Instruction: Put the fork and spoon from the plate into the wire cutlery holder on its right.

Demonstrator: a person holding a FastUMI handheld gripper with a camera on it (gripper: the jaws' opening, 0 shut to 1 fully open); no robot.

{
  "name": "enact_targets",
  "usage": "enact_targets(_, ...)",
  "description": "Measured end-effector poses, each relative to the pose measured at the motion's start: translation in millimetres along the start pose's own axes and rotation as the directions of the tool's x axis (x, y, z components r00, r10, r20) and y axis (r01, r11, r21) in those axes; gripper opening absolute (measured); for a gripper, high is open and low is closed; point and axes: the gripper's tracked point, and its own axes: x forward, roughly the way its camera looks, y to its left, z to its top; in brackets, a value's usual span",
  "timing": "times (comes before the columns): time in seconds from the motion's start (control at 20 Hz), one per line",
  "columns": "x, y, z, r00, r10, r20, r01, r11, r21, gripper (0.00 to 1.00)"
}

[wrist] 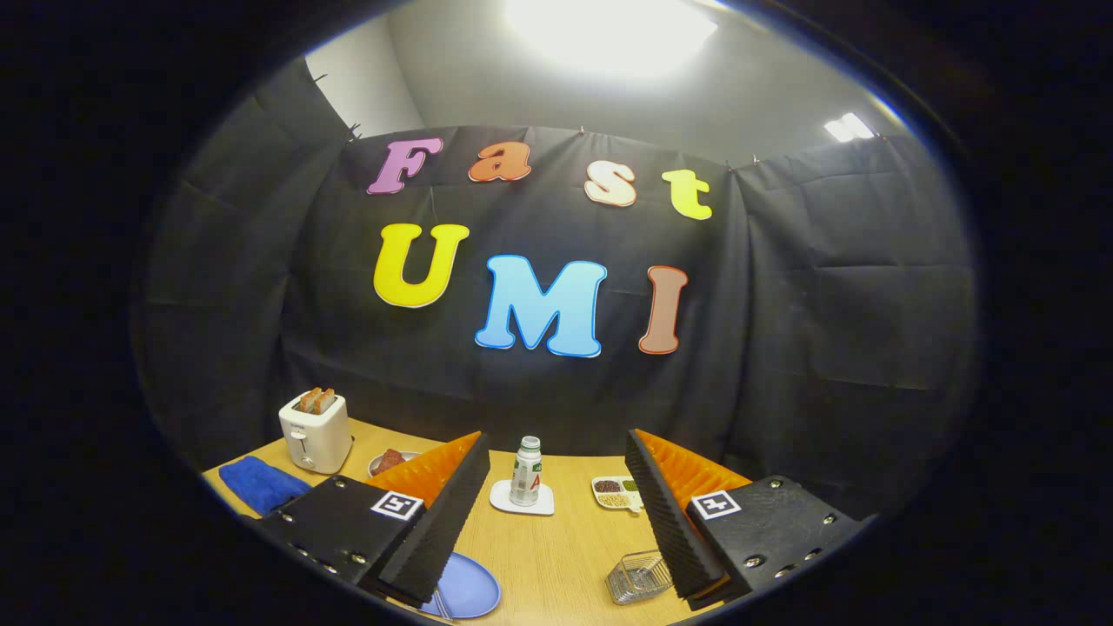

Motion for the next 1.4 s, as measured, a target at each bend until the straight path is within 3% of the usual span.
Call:
enact_targets(0.35, 3.0, 14.4, -1.5, 0.998, 0.065, 0.012, -0.065, 0.998, -0.005, 0.96)
enact_targets(0.75, 6.7, 56.7, -50.1, 0.969, 0.196, -0.151, -0.2, 0.98, -0.01, 0.96)
enact_targets(0.85, 4.0, 72.1, -79.3, 0.94, 0.239, -0.245, -0.251, 0.968, -0.016, 0.96)
enact_targets(1.05, -7.3, 95.3, -131.0, 0.843, 0.305, -0.444, -0.359, 0.933, -0.04, 0.97)
enact_targets(1.4, -21.9, 110.0, -194.4, 0.723, 0.307, -0.618, -0.406, 0.914, -0.021, 0.97)
